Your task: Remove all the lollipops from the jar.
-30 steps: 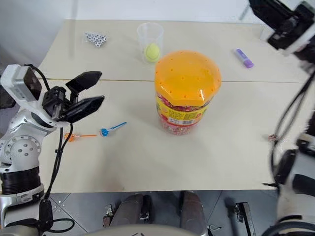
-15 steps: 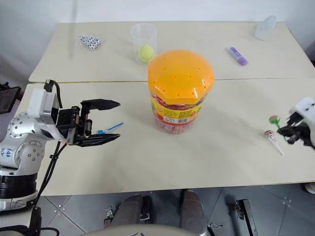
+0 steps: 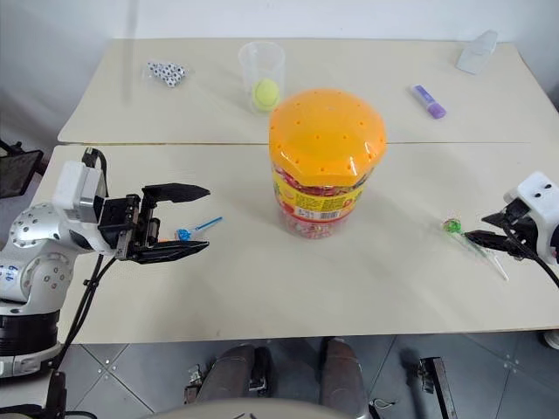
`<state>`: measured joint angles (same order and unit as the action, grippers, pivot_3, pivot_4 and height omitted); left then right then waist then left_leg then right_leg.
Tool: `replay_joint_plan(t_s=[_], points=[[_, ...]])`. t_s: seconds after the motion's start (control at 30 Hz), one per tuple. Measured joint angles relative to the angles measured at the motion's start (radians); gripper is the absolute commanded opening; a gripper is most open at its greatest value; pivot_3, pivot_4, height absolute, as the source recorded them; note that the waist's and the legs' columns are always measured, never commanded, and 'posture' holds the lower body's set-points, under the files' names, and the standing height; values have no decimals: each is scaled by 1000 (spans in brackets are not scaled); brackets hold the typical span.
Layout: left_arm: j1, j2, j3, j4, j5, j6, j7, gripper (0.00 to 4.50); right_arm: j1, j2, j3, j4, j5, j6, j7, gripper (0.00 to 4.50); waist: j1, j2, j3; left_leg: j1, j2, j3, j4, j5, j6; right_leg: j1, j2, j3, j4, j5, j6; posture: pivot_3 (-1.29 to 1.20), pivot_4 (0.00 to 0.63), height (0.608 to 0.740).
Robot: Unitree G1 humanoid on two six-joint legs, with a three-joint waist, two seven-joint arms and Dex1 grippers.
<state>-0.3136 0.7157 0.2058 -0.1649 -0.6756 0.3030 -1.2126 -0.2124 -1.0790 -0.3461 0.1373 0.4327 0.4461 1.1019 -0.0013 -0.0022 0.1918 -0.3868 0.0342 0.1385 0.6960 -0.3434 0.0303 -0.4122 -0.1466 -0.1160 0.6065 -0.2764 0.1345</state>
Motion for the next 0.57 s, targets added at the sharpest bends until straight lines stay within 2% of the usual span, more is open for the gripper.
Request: replay_joint_plan(t_s=[0.03, 0.1, 0.2, 0.33, 0.57], points=[[10, 0, 1, 30, 34, -24, 14, 4127, -30, 75, -36, -36, 62, -53, 28, 3912, -5, 0, 0, 1, 1, 0, 0, 0, 0, 0, 1, 1, 0, 0, 0, 0, 150, 740], [21, 0, 1, 66, 89, -65, 41, 4127, -59, 149, -59, -98, 151, -113, 81, 4448, -3, 1, 1, 0, 1, 0, -1, 0, 0, -1, 1, 1, 1, 0, 0, 0, 150, 740], [69, 8, 26, 103, 153, -127, 80, 4127, -56, 170, -48, -178, 182, -166, 140, 4448, 6, 1, 1, 0, 1, -2, -1, -1, -1, 0, 0, -2, 2, 0, 0, 0, 150, 740], [166, 13, 81, 136, 212, -178, 135, 4127, -16, 222, 41, -265, 184, -249, 239, 4448, 6, 0, 0, -1, 0, -3, 0, -2, 0, 0, -1, -3, 1, 0, 0, 0, 150, 740], [323, 10, 168, 58, 216, -185, 223, 4127, 32, 223, 64, -224, 145, -399, 329, 4448, 4, 0, 0, 0, 0, -10, 2, -2, 1, 1, -2, -2, 3, 0, 0, 0, 150, 740]])
